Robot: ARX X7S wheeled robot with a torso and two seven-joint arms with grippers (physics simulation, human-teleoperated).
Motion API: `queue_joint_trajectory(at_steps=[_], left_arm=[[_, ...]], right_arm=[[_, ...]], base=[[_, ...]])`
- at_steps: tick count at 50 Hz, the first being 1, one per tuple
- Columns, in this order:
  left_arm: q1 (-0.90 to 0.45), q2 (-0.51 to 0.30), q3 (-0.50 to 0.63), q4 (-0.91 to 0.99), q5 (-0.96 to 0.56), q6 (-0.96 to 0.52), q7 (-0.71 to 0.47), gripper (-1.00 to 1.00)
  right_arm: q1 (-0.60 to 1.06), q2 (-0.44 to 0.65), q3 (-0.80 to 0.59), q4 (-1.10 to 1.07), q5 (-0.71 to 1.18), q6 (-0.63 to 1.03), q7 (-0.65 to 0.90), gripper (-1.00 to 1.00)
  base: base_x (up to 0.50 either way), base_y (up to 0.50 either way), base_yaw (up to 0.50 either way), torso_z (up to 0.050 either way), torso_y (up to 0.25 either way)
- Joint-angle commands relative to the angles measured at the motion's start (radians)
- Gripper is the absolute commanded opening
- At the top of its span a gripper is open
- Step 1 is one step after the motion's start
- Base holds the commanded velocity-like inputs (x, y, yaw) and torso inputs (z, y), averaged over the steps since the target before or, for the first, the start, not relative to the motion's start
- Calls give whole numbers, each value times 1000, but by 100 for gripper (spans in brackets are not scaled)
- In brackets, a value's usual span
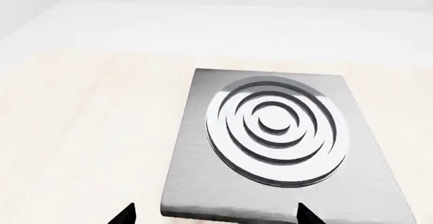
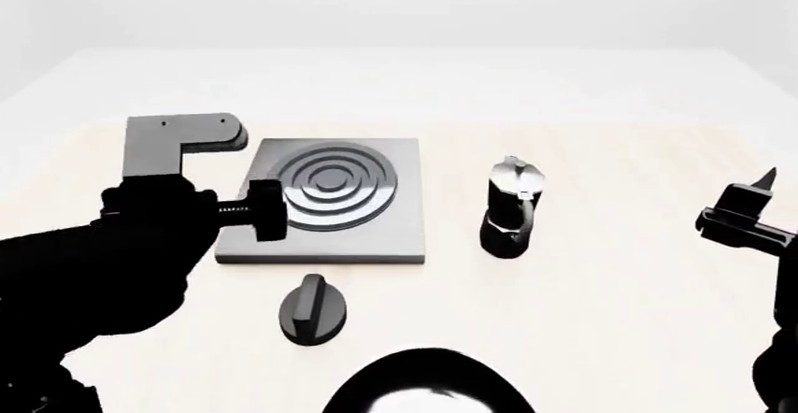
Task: Turn on the stove and put the frying pan on it.
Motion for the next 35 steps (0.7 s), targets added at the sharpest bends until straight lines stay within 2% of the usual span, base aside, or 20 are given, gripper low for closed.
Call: queue_joint_trajectory(at_steps=[1,7,9,10,11,12,13,14,16,17,19,26,35], left_arm=[[-189,-162,156,-386,-688,-105,-390,100],[-193,-187,191,-446,-532,-77,-230,100],[-182,-190,186,-446,-528,-57,-215,100],[-172,-186,172,-475,-593,-30,-302,100],[-167,-185,165,-473,-606,-17,-317,100],[-178,-195,187,-443,-549,-32,-261,100],[-189,-201,219,-523,-678,-57,-340,100],[-189,-203,223,-530,-705,-54,-359,100],[-193,-216,289,-612,-890,-46,-455,100],[-192,-222,292,-601,-866,-43,-460,100],[-185,-226,309,-626,-934,-23,-483,100],[-203,-235,322,-628,-799,-44,-401,100],[-211,-251,333,-621,-766,-27,-370,100]], right_arm=[[-1,-5,-14,21,6,-2,-2,100],[6,-1,-17,20,10,5,-5,100],[6,-1,-15,16,11,8,-4,100],[6,-1,-15,16,11,8,-3,100],[6,0,-17,16,10,8,-2,100],[6,-1,-19,17,10,7,-1,100],[6,-3,-25,21,7,3,0,100],[5,-3,-28,22,8,2,0,100],[3,-5,-35,27,5,-4,2,100],[1,-5,-38,30,5,-8,1,100],[0,-5,-39,32,4,-8,2,100],[1,-4,-45,38,4,-10,4,100],[1,-4,-46,40,7,-11,4,100]], base=[[0,0,0,0,0],[0,0,0,0,0],[0,0,0,0,0],[0,0,0,0,0],[0,0,0,0,0],[0,0,0,0,0],[0,0,0,0,0],[0,0,0,0,0],[0,0,0,0,0],[0,0,0,0,0],[0,0,0,0,0],[0,0,0,0,0],[0,0,0,0,0]])
